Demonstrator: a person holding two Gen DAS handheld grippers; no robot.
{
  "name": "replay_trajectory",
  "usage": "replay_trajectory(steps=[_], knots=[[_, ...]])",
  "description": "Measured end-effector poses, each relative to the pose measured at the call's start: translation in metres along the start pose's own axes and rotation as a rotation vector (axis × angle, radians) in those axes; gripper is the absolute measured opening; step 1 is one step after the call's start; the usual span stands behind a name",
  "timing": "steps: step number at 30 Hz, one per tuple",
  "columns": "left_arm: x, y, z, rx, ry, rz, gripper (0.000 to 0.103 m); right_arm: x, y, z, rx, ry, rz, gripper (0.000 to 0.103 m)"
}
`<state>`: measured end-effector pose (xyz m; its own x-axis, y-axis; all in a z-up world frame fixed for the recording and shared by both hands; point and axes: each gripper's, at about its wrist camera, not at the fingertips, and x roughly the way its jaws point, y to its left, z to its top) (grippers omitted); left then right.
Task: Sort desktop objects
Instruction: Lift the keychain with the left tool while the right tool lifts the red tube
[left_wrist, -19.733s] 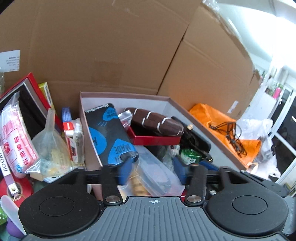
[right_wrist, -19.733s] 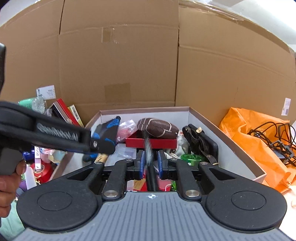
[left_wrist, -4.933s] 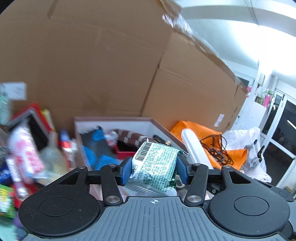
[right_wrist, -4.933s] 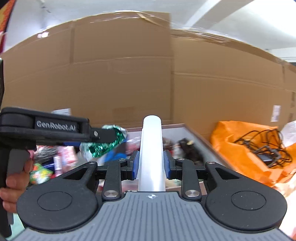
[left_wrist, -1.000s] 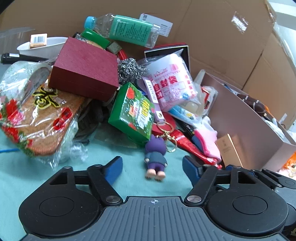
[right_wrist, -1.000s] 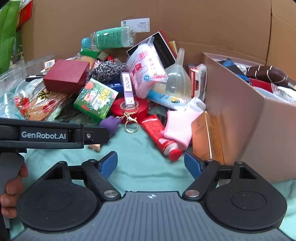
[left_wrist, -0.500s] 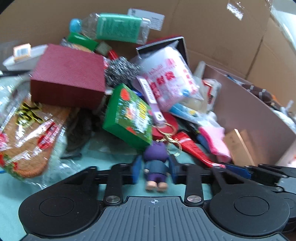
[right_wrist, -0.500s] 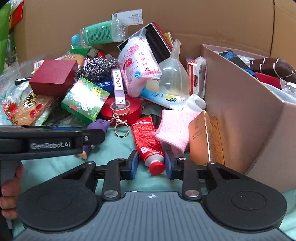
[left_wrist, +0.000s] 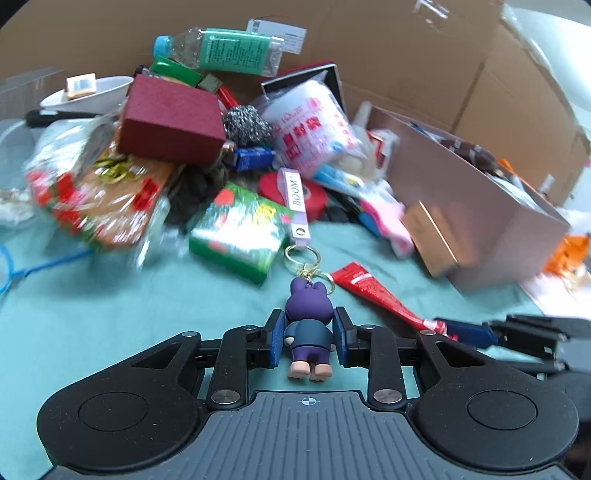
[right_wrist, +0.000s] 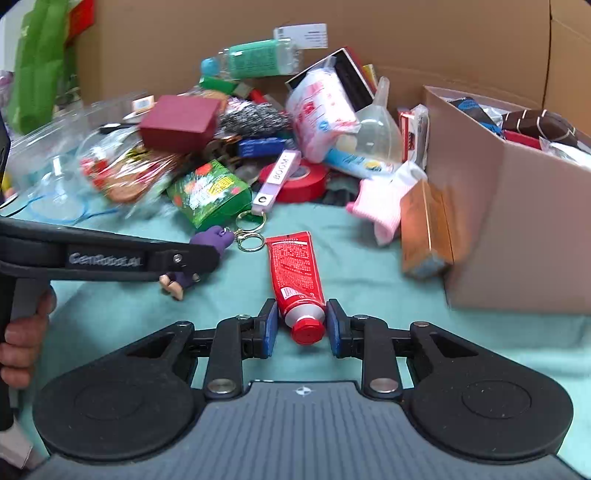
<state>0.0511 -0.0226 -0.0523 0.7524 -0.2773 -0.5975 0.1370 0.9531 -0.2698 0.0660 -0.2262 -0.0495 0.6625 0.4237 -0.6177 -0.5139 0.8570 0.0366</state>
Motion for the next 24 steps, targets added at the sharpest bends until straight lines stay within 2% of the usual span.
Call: replay_trajectory(steps=[5, 7, 9, 13, 18, 21, 24], knots=[[-0.028, 0.003, -0.015, -0.002, 0.025, -0.042, 0.023, -0.022, 0.002, -0.017, 0.013, 0.015, 0.033, 0.032], [-0.028, 0.002, -0.015, 0.003, 0.019, -0.039, 0.045, -0.025, 0.004, -0.019, 0.010, 0.012, 0.032, 0.033], [-0.024, -0.002, -0.014, 0.002, 0.011, -0.013, 0.052, -0.025, 0.004, -0.018, 0.016, 0.004, 0.029, 0.034], [-0.013, -0.008, -0.011, 0.022, 0.013, -0.020, 0.059, -0.018, 0.003, -0.016, 0.014, 0.002, 0.028, 0.036], [-0.005, -0.015, -0.008, 0.066, 0.007, -0.003, 0.057, -0.009, 0.004, -0.012, 0.000, -0.002, 0.029, 0.038], [-0.003, -0.018, -0.008, 0.101, 0.011, 0.021, 0.045, -0.005, 0.004, -0.010, 0.000, -0.005, 0.033, 0.039], [-0.002, -0.017, -0.007, 0.092, 0.012, 0.016, 0.047, -0.002, 0.006, -0.008, -0.010, -0.006, 0.035, 0.043]])
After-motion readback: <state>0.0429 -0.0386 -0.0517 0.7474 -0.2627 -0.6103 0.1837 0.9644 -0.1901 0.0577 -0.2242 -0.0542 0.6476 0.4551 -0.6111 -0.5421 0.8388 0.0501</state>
